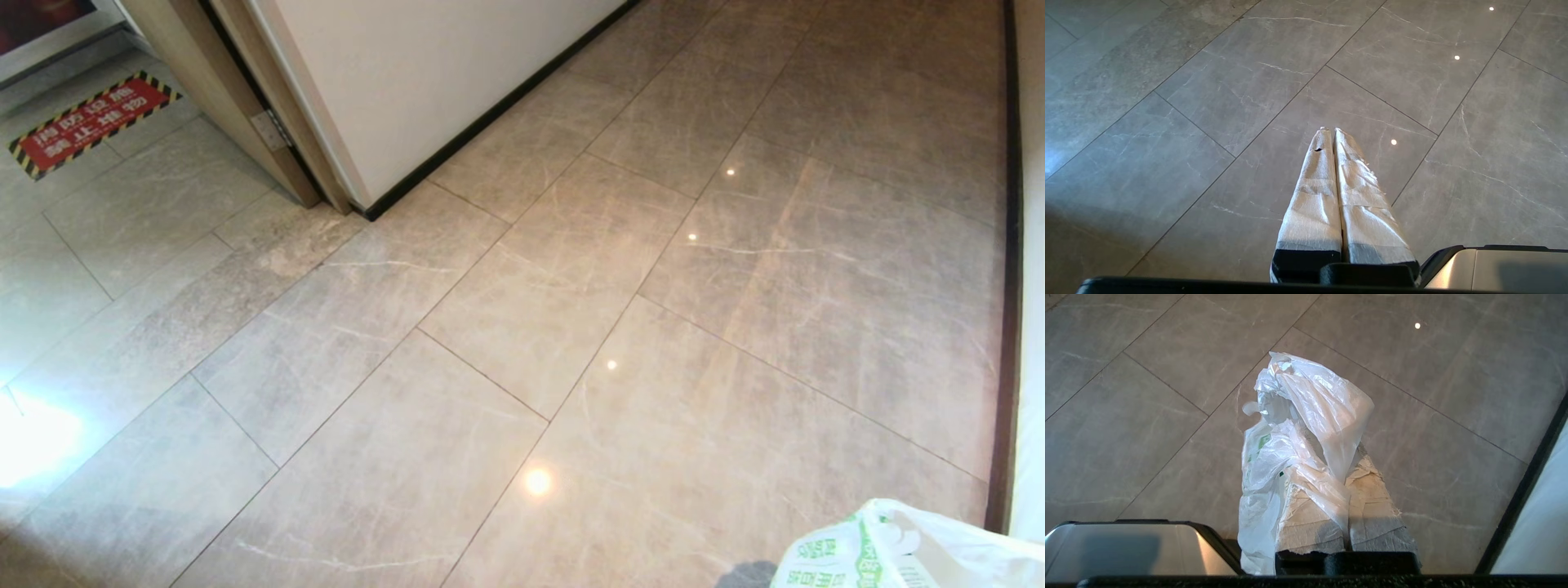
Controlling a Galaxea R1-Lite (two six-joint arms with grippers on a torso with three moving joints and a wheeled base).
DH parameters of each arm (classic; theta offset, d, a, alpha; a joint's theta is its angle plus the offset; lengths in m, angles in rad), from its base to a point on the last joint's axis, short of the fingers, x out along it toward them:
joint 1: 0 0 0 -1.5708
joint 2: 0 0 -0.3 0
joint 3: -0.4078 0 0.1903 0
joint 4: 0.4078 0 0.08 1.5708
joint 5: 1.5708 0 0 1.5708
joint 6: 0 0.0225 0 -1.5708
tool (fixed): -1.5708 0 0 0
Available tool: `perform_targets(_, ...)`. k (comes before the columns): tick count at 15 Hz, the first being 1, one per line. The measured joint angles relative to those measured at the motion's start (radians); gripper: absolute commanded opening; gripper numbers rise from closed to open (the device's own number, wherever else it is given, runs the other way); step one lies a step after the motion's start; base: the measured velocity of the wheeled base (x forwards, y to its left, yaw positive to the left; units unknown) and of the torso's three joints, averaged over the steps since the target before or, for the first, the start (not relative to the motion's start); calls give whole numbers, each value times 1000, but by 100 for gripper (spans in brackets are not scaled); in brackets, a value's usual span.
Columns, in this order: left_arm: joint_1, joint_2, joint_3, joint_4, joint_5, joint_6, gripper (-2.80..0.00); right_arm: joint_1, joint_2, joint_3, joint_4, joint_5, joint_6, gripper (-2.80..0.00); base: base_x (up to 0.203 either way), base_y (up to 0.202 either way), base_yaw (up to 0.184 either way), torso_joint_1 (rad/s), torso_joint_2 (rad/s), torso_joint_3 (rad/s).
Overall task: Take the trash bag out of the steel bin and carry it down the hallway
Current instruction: Put the trash bag at the door
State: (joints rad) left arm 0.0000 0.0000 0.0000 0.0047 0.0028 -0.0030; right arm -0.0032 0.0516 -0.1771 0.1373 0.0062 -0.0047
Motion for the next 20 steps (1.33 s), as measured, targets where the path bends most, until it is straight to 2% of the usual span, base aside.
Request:
perform_targets(4,0,0,0,0,0,0,-280,-2,288,-293,307,-41,0,-280,0,0,0,0,0,0)
perform_targets(6,0,0,0,0,0,1,-280,-2,500,-371,356,-73,-1,-280,0,0,0,0,0,0)
perform_targets(10,0,0,0,0,0,0,-280,-4,937,-419,185,-118,-1,-280,0,0,0,0,0,0)
perform_targets(13,0,0,0,0,0,0,-280,-1,1236,-410,-20,-144,-2,-280,0,0,0,0,0,0)
perform_targets(16,0,0,0,0,0,0,-280,25,1462,-345,-294,-149,-13,-280,0,0,0,0,0,0)
perform_targets(20,0,0,0,0,0,1,-280,64,1613,-183,-492,-153,-102,-280,0,0,0,0,0,0)
